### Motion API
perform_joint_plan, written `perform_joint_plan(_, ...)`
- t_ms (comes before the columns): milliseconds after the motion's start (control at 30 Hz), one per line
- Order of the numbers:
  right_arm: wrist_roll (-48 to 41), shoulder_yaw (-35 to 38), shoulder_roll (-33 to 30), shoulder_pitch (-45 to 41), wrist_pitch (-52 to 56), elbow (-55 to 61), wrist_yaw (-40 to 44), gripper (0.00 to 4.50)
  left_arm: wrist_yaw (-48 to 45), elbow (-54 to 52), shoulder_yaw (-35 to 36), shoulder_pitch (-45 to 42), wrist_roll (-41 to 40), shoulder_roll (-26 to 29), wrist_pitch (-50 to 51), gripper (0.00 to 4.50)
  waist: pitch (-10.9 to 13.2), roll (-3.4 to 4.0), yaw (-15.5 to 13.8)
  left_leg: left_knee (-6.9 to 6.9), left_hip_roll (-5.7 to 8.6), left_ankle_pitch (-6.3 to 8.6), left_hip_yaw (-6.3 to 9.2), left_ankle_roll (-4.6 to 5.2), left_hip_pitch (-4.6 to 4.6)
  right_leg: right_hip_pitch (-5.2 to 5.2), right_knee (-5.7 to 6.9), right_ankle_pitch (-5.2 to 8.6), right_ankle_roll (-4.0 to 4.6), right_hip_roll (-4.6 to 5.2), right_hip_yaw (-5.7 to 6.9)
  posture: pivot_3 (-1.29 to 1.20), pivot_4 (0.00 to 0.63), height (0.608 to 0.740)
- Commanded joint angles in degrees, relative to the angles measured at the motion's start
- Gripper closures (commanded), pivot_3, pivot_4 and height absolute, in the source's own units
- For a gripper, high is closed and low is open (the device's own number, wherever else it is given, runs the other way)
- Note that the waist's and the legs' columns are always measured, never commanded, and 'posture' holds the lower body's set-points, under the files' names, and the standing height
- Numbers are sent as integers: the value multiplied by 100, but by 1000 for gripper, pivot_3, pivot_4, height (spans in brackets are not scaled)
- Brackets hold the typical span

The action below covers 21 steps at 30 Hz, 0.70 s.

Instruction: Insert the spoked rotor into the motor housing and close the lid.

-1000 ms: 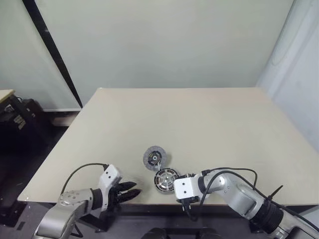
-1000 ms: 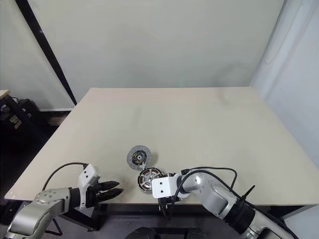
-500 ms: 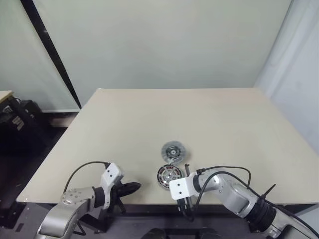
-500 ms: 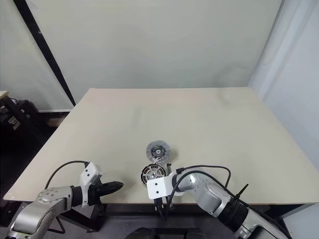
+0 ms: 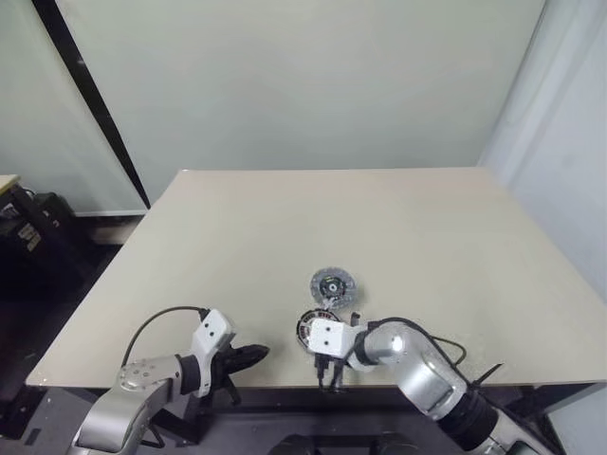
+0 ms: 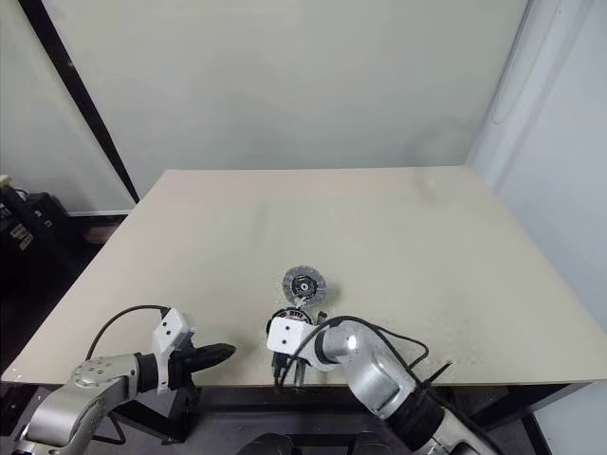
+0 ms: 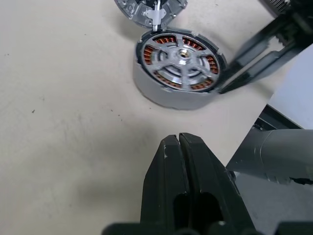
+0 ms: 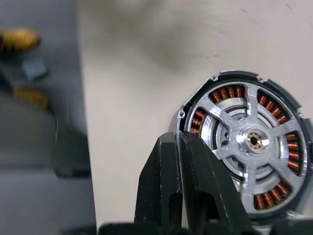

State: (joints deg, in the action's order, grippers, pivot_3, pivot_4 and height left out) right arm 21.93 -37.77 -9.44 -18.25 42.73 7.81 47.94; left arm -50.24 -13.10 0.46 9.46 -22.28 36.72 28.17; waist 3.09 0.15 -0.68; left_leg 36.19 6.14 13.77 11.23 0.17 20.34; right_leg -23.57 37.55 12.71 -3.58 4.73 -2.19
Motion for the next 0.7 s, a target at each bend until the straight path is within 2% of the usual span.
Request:
perform_joint_plan(33, -234, 468, 428, -99, 722, 135, -422, 4481, 50, -41, 80, -72, 14, -33, -171, 4500, 1, 2, 1, 0, -1, -2, 0, -3, -1, -1, 3, 1, 2, 0, 1, 0, 0, 740)
perform_joint_plan(233, -852, 1132, 1312, -139, 1791, -8, -956, 4481, 289, 152, 191, -130, 163, -200, -554, 4500, 3, 5, 2, 3, 0, -6, -4, -14, -10, 3, 4, 4, 7, 0, -2, 0, 0, 740)
perform_joint_plan(533, -1468, 1328, 1871, -288, 2263, -270, -1682, 4481, 521, 324, 213, -168, 329, -306, -867, 4500, 2, 5, 6, -5, 2, -6, -6, -14, -16, -5, 5, -2, -3, 3, 0, 0, 0, 740)
perform_joint_plan(700, -1973, 1702, 2267, -398, 2540, -489, -2108, 4481, 528, 312, 218, -162, 290, -330, -857, 4500, 5, 9, 5, -6, 1, -5, -6, -15, -16, -4, 4, 0, 0, 3, 0, 0, 0, 740)
